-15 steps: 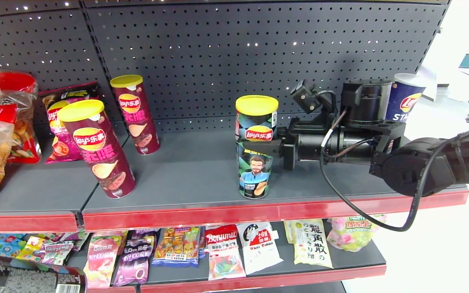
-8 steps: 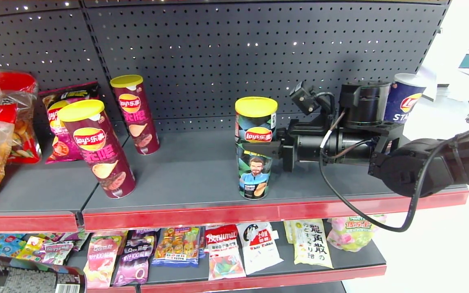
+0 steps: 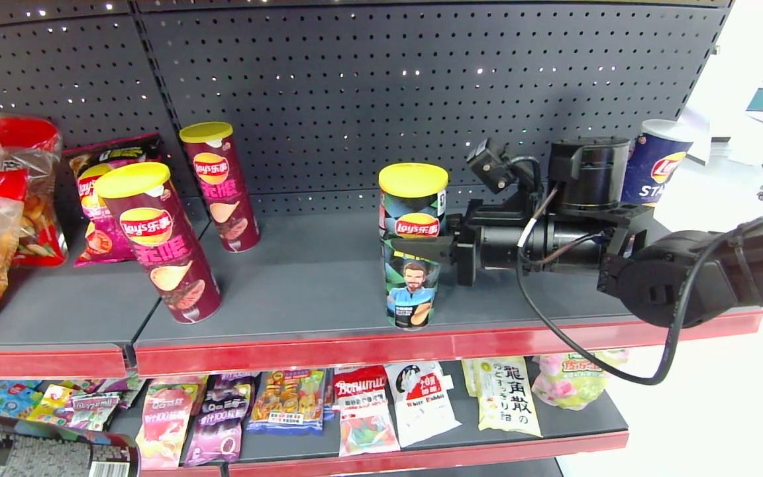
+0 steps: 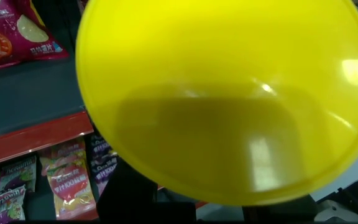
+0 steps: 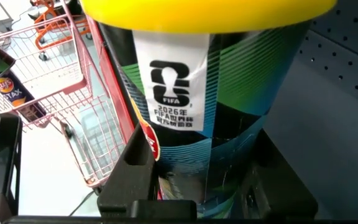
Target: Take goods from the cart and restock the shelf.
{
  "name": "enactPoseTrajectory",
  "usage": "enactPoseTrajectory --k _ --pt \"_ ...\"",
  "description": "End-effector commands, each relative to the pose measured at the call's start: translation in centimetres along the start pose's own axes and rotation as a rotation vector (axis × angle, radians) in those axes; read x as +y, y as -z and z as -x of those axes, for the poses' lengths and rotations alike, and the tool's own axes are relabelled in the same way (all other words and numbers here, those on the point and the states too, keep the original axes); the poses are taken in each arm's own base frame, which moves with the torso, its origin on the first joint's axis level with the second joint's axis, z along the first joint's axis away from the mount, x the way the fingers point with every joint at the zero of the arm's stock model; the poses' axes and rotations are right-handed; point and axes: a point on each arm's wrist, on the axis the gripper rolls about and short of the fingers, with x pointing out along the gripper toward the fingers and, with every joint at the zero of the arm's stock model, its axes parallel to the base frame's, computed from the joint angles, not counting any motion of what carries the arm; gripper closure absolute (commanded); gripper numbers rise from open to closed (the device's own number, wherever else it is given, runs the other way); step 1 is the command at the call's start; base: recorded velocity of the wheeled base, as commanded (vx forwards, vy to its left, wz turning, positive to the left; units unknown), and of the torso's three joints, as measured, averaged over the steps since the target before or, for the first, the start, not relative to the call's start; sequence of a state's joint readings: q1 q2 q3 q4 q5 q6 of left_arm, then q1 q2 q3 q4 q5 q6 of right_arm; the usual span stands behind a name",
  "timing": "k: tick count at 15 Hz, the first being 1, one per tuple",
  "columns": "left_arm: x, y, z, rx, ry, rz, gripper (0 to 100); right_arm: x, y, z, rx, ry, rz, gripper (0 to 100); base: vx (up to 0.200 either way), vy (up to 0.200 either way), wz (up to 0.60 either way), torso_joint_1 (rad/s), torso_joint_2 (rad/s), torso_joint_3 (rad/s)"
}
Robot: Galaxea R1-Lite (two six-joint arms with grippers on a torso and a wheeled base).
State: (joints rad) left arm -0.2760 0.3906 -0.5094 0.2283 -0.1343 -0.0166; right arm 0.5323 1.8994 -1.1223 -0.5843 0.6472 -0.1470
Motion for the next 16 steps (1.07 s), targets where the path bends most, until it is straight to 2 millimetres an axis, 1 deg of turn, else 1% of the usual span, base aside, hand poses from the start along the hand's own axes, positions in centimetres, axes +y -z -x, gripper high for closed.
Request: enactPoseTrajectory --k 1,7,8,14,15,16 --pt "0.0 -0.1 0.1 -0.004 -0.001 0.000 100 0.3 0.3 0.0 0.011 -0.002 -0.006 100 0.000 0.000 0.00 0.000 0.00 0.000" --pt "0.0 0.0 0.0 -0.001 0.001 -0.001 100 0.4 0.3 0.0 0.012 -0.003 -0.007 100 0.000 0.000 0.00 0.000 0.00 0.000" --pt "0.0 0.0 0.0 -0.001 0.001 -0.001 100 0.4 0.4 0.0 0.013 -0.003 -0.008 0 0.000 0.000 0.00 0.000 0.00 0.000" --pt "0.0 0.1 0.2 -0.005 -0.001 -0.002 100 0.3 0.2 0.3 0.009 0.005 -0.005 0 0.000 0.000 0.00 0.000 0.00 0.000" --pt "0.0 0.1 0.1 -0.004 0.002 -0.002 100 0.3 -0.3 0.7 0.000 0.017 0.000 0 0.000 0.000 0.00 0.000 0.00 0.000" --pt "0.0 0.1 0.1 -0.001 0.004 -0.001 100 0.6 0.1 1.2 0.016 0.033 -0.015 0 0.000 0.000 0.00 0.000 0.00 0.000"
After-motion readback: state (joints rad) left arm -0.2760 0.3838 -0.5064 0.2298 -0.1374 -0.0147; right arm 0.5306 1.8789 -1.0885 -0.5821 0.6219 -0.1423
